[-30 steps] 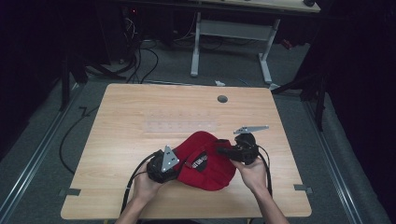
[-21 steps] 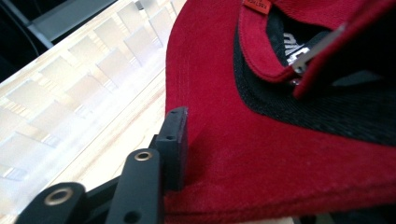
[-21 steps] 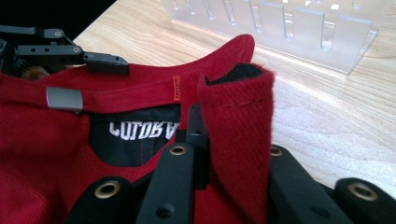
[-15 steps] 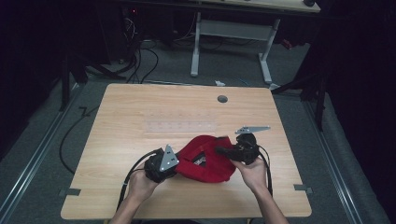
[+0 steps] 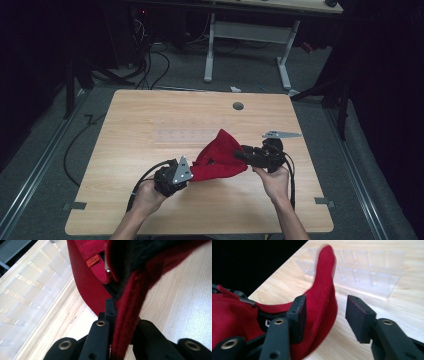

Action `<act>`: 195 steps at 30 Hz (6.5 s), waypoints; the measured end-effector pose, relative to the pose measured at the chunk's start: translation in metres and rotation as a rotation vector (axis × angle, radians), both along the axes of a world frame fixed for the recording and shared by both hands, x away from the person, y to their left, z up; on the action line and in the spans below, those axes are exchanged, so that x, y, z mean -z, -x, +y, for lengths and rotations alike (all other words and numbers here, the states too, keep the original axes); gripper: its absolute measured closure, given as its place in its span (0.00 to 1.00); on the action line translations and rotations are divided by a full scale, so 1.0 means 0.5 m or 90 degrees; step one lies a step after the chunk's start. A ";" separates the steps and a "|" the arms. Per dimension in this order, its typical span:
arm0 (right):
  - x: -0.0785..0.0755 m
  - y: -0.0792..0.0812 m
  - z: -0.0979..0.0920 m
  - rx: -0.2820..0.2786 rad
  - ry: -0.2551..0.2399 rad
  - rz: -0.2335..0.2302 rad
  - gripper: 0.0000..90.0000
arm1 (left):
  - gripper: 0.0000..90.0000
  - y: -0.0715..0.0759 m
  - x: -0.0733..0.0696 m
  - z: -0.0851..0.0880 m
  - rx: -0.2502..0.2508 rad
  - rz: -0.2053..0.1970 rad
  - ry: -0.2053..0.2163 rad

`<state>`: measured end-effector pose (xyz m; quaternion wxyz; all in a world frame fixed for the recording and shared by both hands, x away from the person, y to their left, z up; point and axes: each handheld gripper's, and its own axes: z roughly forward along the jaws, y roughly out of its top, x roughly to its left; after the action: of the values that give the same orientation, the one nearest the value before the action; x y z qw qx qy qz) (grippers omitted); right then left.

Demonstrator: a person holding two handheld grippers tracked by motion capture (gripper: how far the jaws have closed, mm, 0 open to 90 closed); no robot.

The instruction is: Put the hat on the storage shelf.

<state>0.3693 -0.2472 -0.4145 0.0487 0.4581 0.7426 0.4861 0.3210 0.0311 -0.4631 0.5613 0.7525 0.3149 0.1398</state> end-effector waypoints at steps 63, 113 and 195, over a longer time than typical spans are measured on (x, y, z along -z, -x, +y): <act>0.233 0.012 -0.075 0.171 0.271 -0.040 0.42 | 0.95 -0.184 -0.135 0.215 -0.273 0.026 0.325; 0.233 0.013 -0.073 0.167 0.271 -0.040 0.40 | 0.95 -0.329 -0.023 0.187 -0.370 0.032 0.293; 0.233 0.014 -0.071 0.159 0.273 -0.040 0.39 | 0.41 -0.188 -0.009 0.242 -0.393 0.072 0.238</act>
<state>0.3622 -0.2828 -0.5309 0.2277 0.5099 0.7647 0.3216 0.4149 0.1521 -0.4587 0.6022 0.5129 0.5779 0.2007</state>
